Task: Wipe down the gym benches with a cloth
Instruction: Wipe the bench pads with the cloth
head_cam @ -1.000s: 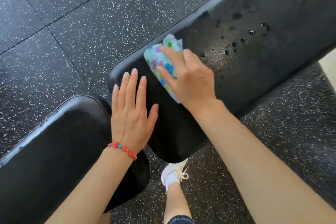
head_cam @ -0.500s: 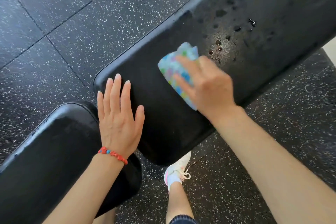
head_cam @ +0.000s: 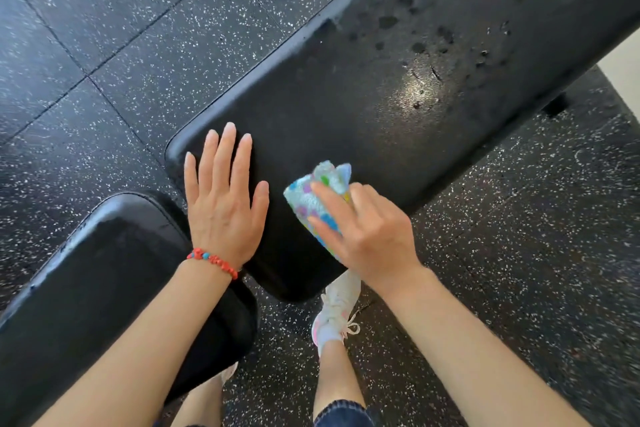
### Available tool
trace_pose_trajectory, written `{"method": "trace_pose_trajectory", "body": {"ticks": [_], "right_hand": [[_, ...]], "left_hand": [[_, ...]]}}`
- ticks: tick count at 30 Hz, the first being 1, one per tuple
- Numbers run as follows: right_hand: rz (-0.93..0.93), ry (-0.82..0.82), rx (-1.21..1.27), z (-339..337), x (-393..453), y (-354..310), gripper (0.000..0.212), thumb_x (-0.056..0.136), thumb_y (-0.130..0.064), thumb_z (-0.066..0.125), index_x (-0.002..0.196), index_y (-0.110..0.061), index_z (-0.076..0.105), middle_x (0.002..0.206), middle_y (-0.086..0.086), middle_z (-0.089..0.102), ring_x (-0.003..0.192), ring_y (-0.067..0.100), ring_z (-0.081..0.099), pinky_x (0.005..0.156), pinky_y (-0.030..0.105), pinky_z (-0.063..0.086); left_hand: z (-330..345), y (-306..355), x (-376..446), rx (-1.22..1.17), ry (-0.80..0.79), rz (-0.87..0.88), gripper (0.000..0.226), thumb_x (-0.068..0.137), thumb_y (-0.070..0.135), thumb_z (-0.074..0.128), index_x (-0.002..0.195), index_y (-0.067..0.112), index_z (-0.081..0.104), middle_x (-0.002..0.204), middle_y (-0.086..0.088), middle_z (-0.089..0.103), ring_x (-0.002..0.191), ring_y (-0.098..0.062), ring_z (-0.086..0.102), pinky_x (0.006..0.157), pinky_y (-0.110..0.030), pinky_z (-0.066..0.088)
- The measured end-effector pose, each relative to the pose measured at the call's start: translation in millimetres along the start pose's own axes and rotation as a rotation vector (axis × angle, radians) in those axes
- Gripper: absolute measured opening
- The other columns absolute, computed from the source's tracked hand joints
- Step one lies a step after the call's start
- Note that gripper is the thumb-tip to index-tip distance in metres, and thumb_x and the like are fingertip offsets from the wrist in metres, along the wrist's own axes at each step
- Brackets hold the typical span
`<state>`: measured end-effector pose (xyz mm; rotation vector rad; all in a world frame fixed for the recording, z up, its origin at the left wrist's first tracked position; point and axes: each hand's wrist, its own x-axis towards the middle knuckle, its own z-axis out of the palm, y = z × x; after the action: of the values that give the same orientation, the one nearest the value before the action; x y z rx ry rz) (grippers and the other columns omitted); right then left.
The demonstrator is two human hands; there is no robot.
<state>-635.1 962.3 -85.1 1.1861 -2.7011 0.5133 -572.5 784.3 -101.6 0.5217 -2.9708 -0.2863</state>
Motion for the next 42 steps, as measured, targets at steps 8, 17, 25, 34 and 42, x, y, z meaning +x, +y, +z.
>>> {"method": "trace_pose_trajectory", "body": {"ticks": [8, 17, 25, 34, 42], "right_hand": [[0.396, 0.11, -0.095, -12, 36, 80, 0.034, 0.084, -0.034, 0.056, 0.111, -0.015, 0.066, 0.076, 0.013, 0.06, 0.063, 0.029, 0.059, 0.048, 0.031, 0.047], [0.099, 0.057, -0.172, -19, 48, 122, 0.033, 0.088, -0.037, 0.051, 0.109, -0.015, 0.064, 0.068, 0.012, 0.057, 0.054, 0.028, 0.056, 0.044, 0.03, 0.043], [0.398, 0.055, -0.083, -18, 68, 106, 0.033, 0.085, -0.033, 0.053, 0.109, -0.014, 0.066, 0.078, 0.015, 0.06, 0.066, 0.031, 0.059, 0.049, 0.031, 0.045], [0.443, 0.019, -0.079, -13, 118, 141, 0.039, 0.087, -0.04, 0.051, 0.117, -0.018, 0.062, 0.09, 0.016, 0.062, 0.078, 0.032, 0.061, 0.057, 0.035, 0.048], [0.129, 0.01, -0.085, 9, 117, 78, 0.034, 0.093, -0.036, 0.043, 0.106, -0.016, 0.068, 0.07, 0.008, 0.058, 0.058, 0.023, 0.056, 0.046, 0.03, 0.044]], "left_hand": [[-5, 27, 8, -0.038, 0.002, -0.034, 0.053, 0.092, 0.029, 0.039, 0.138, 0.005, 0.039, 0.147, -0.019, 0.034, 0.137, -0.034, 0.025, 0.113, -0.048, 0.01], [9, 57, 22, 0.017, -0.062, -0.051, 0.056, 0.09, 0.034, 0.038, 0.139, 0.008, 0.039, 0.148, -0.016, 0.034, 0.137, -0.031, 0.024, 0.112, -0.05, 0.012], [10, 58, 22, 0.005, -0.037, -0.04, 0.054, 0.091, 0.033, 0.039, 0.138, 0.008, 0.039, 0.147, -0.016, 0.036, 0.137, -0.031, 0.026, 0.112, -0.051, 0.014], [8, 56, 23, 0.014, -0.022, -0.035, 0.054, 0.089, 0.031, 0.043, 0.136, 0.006, 0.044, 0.145, -0.017, 0.039, 0.136, -0.031, 0.029, 0.111, -0.053, 0.019], [4, 57, 27, -0.031, -0.058, -0.06, 0.053, 0.088, 0.032, 0.043, 0.134, 0.006, 0.044, 0.143, -0.018, 0.04, 0.135, -0.031, 0.028, 0.113, -0.05, 0.013]]}}
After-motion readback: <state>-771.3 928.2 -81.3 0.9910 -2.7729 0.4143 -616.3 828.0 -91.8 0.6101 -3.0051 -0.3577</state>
